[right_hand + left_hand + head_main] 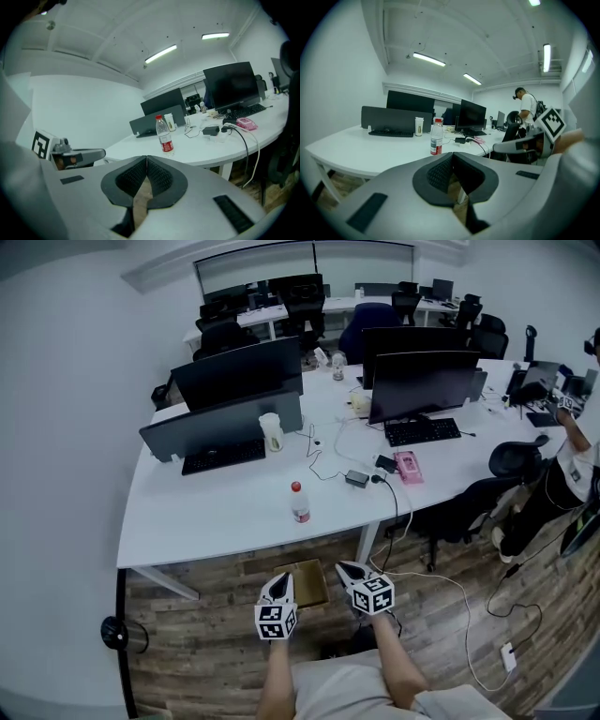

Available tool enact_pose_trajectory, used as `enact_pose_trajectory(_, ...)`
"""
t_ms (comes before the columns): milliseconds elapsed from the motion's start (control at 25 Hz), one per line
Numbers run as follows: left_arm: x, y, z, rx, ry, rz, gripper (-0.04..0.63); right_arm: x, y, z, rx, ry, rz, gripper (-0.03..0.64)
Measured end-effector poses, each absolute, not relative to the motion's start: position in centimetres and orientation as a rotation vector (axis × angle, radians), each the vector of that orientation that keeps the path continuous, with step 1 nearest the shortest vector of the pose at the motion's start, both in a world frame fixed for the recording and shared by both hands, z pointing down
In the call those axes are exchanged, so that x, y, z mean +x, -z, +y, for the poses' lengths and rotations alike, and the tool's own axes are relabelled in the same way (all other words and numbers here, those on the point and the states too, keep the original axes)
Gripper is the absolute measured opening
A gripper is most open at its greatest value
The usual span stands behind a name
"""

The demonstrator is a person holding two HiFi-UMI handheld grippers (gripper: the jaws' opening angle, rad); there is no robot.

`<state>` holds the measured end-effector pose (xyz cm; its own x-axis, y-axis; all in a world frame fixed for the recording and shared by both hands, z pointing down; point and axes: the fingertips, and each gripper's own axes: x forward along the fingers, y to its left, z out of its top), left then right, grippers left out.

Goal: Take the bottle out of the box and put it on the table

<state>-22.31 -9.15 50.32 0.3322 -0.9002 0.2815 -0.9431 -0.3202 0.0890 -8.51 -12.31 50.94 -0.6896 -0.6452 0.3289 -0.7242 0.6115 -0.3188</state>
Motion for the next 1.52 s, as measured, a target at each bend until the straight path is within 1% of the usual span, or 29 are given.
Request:
enact_pose_trajectory(120,-22.0,-50.5,-9.1,2.407,-0.343,-1.671,0.015,-8.9,-50.6,-12.2,1.126,-0.684,-2.685,0.040)
enact_pose_trajectory(400,-22.2,-49.9,-9.2,2.391,-0.302,-1.668,0.015,-9.8,-50.3,-11.8,1.080,-0.642,-2.689,0.040)
enact_pose_trajectory(720,-21.5,-51.1,-8.5,2.374,-0.305,-1.646,0.015,-8.9,-51.1,-11.3,1.113,-0.637,-2.656,0.040)
enact_pose_trajectory(1520,-21.5,-50.3,-8.7,2.370,-0.277,-1.660,0.015,-8.2,-51.3,-11.5,1.144,-0.592,-2.622,0.040)
